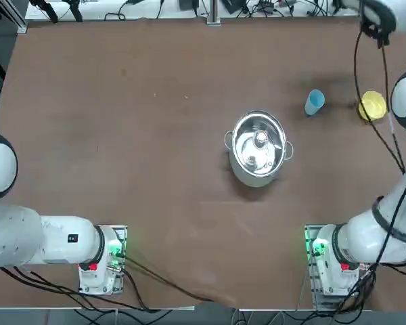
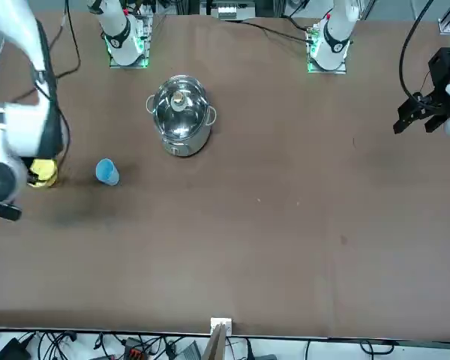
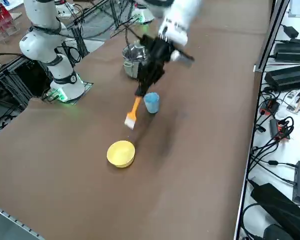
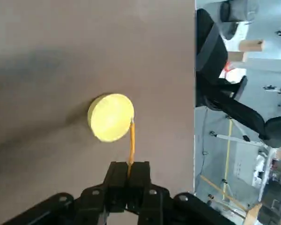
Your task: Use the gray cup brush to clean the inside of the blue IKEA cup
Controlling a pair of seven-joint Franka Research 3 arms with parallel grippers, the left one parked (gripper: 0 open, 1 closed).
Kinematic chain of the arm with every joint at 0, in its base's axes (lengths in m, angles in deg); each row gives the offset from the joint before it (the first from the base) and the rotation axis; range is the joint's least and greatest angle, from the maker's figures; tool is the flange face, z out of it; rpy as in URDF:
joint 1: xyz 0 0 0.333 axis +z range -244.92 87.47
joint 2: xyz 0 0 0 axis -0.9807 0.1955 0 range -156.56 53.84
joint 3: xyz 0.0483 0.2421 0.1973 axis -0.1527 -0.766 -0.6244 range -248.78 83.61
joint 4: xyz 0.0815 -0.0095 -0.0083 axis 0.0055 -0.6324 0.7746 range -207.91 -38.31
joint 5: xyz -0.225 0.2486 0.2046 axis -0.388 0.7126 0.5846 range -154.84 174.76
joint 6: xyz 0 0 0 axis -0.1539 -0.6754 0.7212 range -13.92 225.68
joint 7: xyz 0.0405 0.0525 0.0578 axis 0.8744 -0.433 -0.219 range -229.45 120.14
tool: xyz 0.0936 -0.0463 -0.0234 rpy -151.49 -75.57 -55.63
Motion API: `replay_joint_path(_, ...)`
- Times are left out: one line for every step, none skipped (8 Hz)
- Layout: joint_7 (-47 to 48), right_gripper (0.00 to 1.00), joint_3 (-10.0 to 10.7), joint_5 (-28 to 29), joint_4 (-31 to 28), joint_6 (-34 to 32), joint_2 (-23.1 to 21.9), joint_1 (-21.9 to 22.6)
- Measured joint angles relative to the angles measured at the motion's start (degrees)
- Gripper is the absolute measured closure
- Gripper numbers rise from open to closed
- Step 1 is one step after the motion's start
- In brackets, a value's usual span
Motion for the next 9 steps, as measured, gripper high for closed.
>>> replay_joint_path(-1.17, 0.97, -0.12, 4.57, 2.95, -3.01, -0.09, 0.89)
replay_joint_path(-1.26, 0.97, -0.19, 9.97, 4.73, -4.67, -0.21, 1.70)
replay_joint_path(-1.26, 0.97, -0.15, 16.87, 5.59, -4.99, -0.77, 1.91)
replay_joint_path(-1.26, 0.97, 0.02, 22.96, 5.76, -5.00, -1.63, 1.80)
replay_joint_path(-1.27, 0.97, 0.15, 26.05, 5.05, -4.42, -2.64, 1.71)
replay_joint_path(-1.27, 0.97, 0.15, 27.21, 2.31, -1.83, -4.19, 1.73)
replay_joint_path(-1.27, 0.97, 0.08, 27.65, -2.75, 3.02, -6.70, 1.78)
replay_joint_path(-1.27, 0.97, 0.02, 27.78, -9.46, 8.50, -9.94, 1.80)
replay_joint_path(-1.27, 0.97, -0.07, 27.81, -16.08, 13.22, -13.03, 1.86)
